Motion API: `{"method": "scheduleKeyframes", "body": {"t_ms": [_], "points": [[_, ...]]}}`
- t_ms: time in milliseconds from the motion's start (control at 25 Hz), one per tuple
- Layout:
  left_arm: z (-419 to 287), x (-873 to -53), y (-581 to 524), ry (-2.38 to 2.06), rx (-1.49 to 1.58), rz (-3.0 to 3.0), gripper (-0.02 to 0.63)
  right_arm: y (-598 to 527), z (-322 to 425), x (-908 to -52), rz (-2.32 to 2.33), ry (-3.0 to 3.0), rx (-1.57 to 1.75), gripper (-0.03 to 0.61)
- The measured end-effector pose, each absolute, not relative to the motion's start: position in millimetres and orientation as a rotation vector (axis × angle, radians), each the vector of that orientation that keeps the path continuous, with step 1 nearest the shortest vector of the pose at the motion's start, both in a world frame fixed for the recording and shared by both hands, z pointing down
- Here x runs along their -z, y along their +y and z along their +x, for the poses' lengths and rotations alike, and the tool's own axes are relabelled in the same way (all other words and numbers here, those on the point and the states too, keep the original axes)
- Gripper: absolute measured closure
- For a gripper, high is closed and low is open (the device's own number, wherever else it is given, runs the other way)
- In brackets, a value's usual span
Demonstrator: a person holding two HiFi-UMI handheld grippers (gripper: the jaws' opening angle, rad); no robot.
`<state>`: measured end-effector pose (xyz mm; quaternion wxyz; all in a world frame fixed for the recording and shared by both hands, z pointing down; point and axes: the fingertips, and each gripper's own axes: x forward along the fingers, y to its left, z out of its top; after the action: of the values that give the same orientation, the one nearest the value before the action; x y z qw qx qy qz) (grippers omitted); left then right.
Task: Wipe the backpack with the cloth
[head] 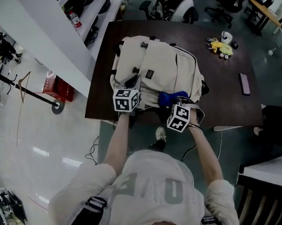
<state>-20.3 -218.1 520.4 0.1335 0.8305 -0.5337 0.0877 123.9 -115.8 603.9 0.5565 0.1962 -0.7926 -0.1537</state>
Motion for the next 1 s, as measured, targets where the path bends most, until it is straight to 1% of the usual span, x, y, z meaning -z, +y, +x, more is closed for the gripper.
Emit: {"method": "scheduleKeyframes", "body": {"t_ms": [120, 200, 360, 520, 760, 1000], "points": [[-18.2, -520.5, -217.2, -1.544, -0.256, 2.407, 0.572, -124.1, 127.9, -585.2, 0.45, -1.941, 0.33, 0.537], [-17.7, -520.8, -216.2, -1.539, -0.255, 2.411, 0.572, -149.5, 136.8, -555.9, 0.555, -2.008, 0.309, 0.537], [-19.9, -522.5, -215.0, -1.534, -0.25, 2.403, 0.572, -230.7, 175.3, -504.8, 0.792, -2.002, 0.32, 0.537], [-18.5, -518.9, -216.9, -1.472, -0.21, 2.392, 0.572, -307.3, 208.8, -481.4, 0.873, -1.852, 0.432, 0.537], [-17.6, -518.7, -216.6, -1.472, -0.207, 2.398, 0.572, -373.7, 220.4, -495.4, 0.83, -1.724, 0.491, 0.537], [-18.7, -518.6, -215.4, -1.471, -0.211, 2.39, 0.572, -389.0, 215.9, -546.9, 0.764, -1.703, 0.442, 0.537]]}}
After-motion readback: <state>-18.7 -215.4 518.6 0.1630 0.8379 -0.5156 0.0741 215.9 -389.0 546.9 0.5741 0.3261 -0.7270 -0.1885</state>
